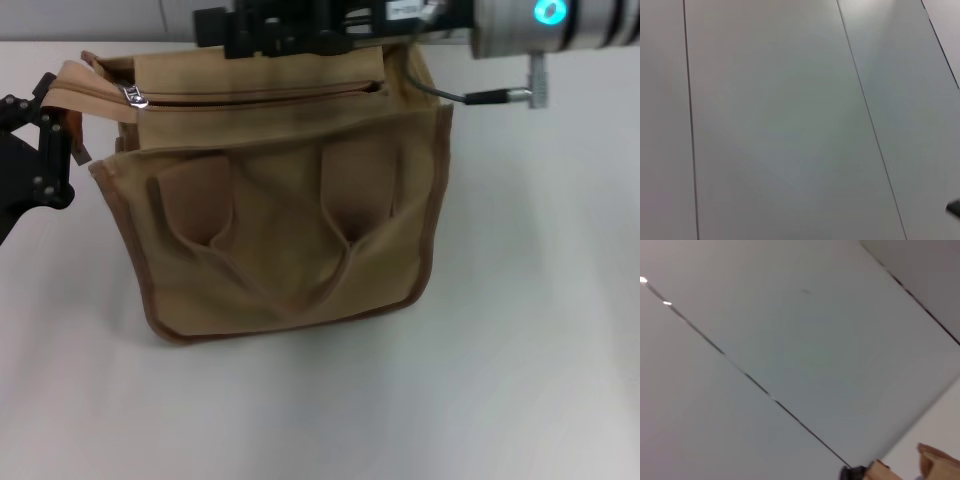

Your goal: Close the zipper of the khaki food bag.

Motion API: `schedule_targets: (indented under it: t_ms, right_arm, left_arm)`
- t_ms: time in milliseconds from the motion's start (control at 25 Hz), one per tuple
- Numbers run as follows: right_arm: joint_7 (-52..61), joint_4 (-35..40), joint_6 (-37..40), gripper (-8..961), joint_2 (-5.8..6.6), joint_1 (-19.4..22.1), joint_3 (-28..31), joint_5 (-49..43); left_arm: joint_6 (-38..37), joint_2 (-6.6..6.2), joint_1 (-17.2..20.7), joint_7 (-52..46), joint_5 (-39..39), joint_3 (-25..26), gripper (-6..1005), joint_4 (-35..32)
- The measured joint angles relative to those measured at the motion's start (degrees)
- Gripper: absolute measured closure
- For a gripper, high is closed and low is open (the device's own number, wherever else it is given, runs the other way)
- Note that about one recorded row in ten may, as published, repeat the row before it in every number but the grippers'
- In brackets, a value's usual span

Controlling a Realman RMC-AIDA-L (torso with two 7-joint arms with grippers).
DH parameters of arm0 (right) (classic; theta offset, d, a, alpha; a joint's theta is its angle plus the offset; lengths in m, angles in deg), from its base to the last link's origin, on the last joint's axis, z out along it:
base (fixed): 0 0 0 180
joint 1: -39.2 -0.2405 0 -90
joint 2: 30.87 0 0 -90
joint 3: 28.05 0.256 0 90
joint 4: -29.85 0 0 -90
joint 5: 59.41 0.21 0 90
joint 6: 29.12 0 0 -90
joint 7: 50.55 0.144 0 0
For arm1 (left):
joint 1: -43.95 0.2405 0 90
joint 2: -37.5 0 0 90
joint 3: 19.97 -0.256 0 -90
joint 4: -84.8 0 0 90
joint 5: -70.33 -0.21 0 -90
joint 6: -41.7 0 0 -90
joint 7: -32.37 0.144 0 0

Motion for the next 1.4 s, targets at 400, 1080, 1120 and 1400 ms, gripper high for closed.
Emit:
schedule_targets:
  t_ms: [400,1080,1120,1400]
  right_arm:
    - [7.7,-0.3,-6.4,247,-1.57,-5.2,-5.2,-3.8]
    - [10.1,-2.5,-11.9,515,-2.34,-7.3,-7.4,-2.9]
    - [10.1,-2.7,-11.9,544,-2.37,-7.5,-7.4,-2.8]
    - [10.1,-4.0,-13.5,545,-2.51,-8.4,-8.0,-2.5]
  left_arm:
    - [0.0,-0.01,-0.2,0.0,0.0,0.1,978,0.0]
    - [-2.5,-0.01,-0.2,0.0,-0.3,-0.2,978,0.0]
    - [-2.5,-0.01,-0.2,0.0,-0.3,-0.2,978,0.0]
    - [-2.6,-0.01,-0.2,0.1,-0.3,-0.2,979,0.0]
